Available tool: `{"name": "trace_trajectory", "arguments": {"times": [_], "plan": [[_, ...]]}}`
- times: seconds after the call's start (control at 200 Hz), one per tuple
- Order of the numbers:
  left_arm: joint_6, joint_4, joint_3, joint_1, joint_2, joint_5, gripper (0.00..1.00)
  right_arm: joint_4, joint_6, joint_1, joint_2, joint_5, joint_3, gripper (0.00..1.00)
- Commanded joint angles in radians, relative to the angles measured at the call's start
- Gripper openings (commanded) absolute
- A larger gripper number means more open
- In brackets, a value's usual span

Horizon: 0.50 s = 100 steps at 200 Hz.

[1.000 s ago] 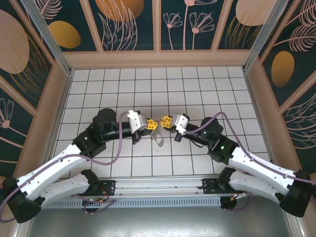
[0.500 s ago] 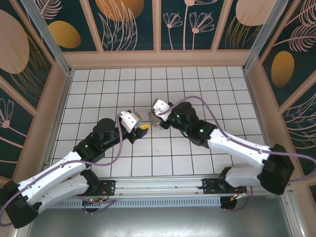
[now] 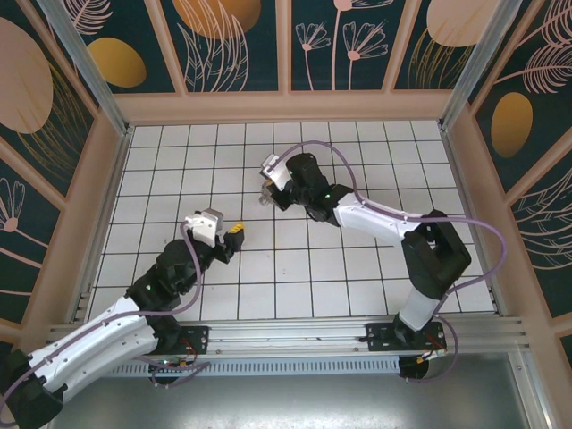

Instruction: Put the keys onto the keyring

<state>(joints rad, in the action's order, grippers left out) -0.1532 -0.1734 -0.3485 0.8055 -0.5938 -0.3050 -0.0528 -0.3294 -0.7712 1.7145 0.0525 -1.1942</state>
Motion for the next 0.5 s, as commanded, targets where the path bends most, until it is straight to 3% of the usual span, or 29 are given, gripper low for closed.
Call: {"name": "trace_trajectory", "arguments": {"times": [0.0,0.495], "plan": [[-0.012,-0.066,0.011,-0.005,0.017,-0.054,0.60,-0.006,0.058,0.012,0.016,0.031,-0.011,0.00],[0.049,-0.211,-0.090,-0.005,-0.288,0.077,0.60,-0.057,0.246,0.087,-0.165,0.025,0.365,0.00]]}}
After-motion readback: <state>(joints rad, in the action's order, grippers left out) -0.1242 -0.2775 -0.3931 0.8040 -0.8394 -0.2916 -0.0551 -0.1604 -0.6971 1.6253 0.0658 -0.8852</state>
